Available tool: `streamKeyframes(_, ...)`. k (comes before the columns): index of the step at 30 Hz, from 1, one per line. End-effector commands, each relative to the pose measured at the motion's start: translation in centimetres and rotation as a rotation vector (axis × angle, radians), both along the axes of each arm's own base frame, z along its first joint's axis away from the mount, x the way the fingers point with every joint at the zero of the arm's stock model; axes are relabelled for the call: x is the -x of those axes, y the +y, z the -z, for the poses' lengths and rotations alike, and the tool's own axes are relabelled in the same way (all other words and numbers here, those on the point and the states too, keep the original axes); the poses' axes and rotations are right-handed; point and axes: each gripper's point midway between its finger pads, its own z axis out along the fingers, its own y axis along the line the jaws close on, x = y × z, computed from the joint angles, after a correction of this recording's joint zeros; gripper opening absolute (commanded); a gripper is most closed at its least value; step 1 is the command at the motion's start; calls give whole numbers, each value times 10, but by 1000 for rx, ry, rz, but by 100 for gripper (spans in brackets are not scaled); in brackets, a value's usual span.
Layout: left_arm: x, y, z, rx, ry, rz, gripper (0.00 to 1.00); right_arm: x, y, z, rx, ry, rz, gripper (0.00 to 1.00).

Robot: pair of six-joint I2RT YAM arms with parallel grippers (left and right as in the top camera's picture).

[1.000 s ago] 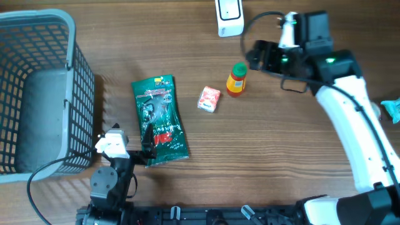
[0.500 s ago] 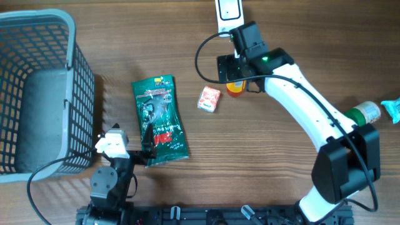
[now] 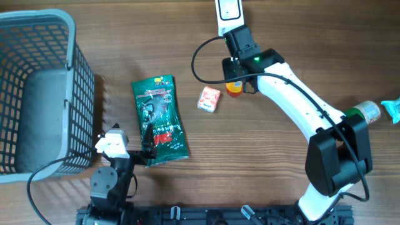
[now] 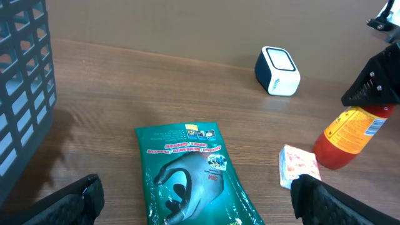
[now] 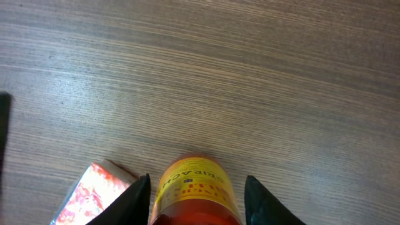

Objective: Scan the item barcode

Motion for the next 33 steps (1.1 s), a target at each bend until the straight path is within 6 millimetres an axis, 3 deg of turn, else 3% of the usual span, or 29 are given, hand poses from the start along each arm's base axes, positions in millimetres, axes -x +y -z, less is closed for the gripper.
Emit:
streamKeyframes(1,0,0,0,-17,-4,8,100,6,-5,17,20,51,40,36)
streamKeyframes(4,0,0,1,-17,-4,8,100,10,-7,16,2,72,86,30)
streamKeyframes(6,0,0,1,-17,-4,8,100,13,-8,5,-28,81,129,28)
streamKeyframes(12,0,0,1,-17,-4,8,100,40,-3,-37,-368,249,238,28)
streamKeyframes(20,0,0,1,-17,-4,8,100,66,-26,-48,-686,529,331,27)
streamKeyframes(27,0,-1,1,-17,-4,8,100,92,-20,-30,-746,654,309,28)
streamKeyframes(29,0,-1,1,-17,-4,8,100,87,-34,-15,-658,610,357,23)
streamKeyframes(31,0,-1,1,-17,-4,8,100,74,-67,0,-494,512,490,22)
streamKeyframes(33,0,0,1,-17,-4,8,100,71,-67,-1,-500,497,493,22)
